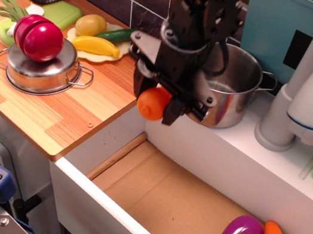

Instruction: Put carrot in pot or pan

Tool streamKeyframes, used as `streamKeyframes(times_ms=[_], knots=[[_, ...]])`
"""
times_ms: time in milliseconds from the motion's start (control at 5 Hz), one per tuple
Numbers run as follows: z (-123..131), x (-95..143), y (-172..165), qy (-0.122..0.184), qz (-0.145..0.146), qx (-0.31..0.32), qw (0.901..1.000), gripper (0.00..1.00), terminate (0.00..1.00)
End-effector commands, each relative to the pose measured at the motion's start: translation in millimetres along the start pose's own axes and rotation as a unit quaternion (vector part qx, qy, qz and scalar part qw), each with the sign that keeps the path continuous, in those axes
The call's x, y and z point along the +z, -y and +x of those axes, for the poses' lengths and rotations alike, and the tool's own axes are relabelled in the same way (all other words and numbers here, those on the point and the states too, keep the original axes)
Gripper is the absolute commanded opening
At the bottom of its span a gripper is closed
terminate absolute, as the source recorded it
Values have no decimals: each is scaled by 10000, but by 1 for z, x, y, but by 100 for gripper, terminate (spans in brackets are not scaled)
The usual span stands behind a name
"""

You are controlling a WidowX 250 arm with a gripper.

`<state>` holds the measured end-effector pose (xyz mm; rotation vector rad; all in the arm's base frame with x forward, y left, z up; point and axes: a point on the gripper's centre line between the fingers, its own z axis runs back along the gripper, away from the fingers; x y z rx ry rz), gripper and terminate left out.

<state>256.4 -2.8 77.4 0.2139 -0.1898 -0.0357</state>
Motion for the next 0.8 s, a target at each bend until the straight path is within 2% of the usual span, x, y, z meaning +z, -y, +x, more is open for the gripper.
streamKeyframes(times_ms=[0, 200, 400, 600], knots=[[33, 32, -6, 690, 15, -375, 9969, 0, 0], [54, 27, -7, 993, -182, -892, 9909, 0, 0], [77, 18, -15, 1202, -561, -1233, 9835, 0, 0], [98, 5, -15, 1724, -1043, -1873, 9614, 100, 100]])
